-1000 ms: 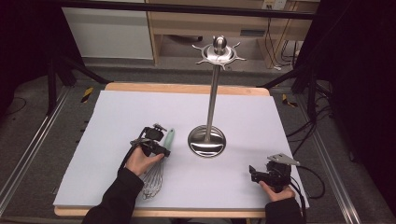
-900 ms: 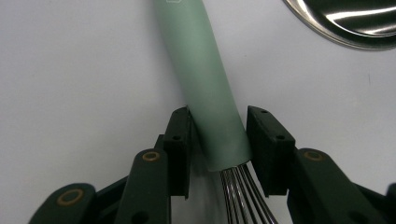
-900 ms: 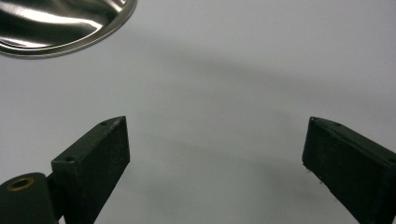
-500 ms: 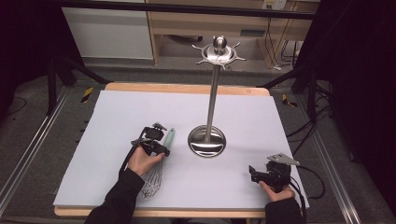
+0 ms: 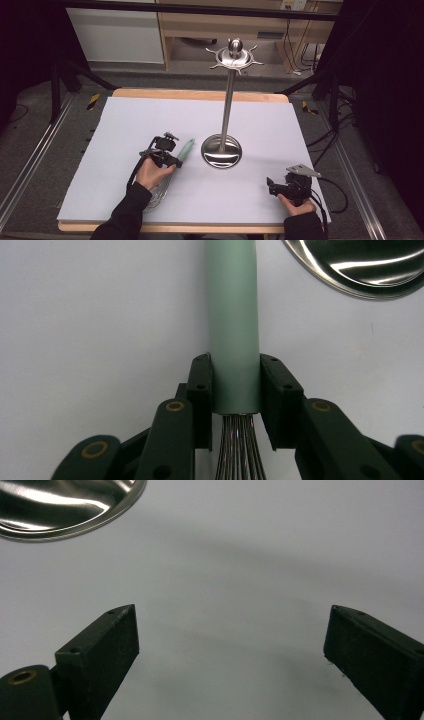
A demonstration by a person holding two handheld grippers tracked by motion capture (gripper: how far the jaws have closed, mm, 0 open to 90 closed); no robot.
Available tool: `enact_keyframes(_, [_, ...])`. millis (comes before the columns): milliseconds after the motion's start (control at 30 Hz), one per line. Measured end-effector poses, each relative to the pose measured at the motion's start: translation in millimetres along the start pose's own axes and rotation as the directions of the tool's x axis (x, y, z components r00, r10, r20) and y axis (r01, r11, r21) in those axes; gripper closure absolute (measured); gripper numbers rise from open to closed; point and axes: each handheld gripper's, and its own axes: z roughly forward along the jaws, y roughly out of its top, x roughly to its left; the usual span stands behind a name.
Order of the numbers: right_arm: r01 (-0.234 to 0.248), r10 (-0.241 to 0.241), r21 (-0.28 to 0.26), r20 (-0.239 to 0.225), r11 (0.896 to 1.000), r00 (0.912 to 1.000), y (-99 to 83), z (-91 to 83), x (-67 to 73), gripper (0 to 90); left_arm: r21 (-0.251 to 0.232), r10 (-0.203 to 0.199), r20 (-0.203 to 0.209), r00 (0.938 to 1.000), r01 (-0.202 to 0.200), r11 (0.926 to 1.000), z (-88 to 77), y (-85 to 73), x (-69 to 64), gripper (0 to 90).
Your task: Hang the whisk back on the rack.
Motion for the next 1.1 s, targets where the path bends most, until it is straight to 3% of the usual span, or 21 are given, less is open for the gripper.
enact_keyframes(300, [-0.004, 0.004, 0.0, 0.0, 1.0, 1.0, 0.0, -0.2, 0.2, 8.0, -0.023, 0.022, 0.011, 0.9997, -0.022, 0.9995, -11.3, -2.9, -1.7, 68.9])
enact_keyframes(533, [-0.006, 0.006, -0.001, -0.002, 1.0, 1.0, 0.0, -0.5, -0.1, 8.0, -0.081, 0.027, 0.034, 0.999, -0.024, 0.9964, -28.3, -8.0, -0.5, 68.9])
enact_keyframes(767, [-0.013, 0.013, 0.0, 0.0, 1.0, 0.9999, -0.1, -0.8, 0.0, 8.0, -0.168, 0.046, 0.042, 0.9981, -0.039, 0.985, -48.7, -18.9, -0.8, 68.9])
enact_keyframes(900, [-0.004, 0.004, -0.002, 0.0, 1.0, 1.0, 0.0, -0.7, -0.7, 8.1, -0.223, 0.053, 0.042, 0.9977, -0.042, 0.9739, -59.0, -27.1, -1.1, 69.0])
enact_keyframes(1100, [-0.007, 0.007, 0.0, 0.0, 1.0, 1.0, -0.1, -0.6, -0.4, 8.1, -0.254, 0.067, 0.034, 0.9972, -0.056, 0.9657, -68.8, -35.0, 2.7, 69.0])
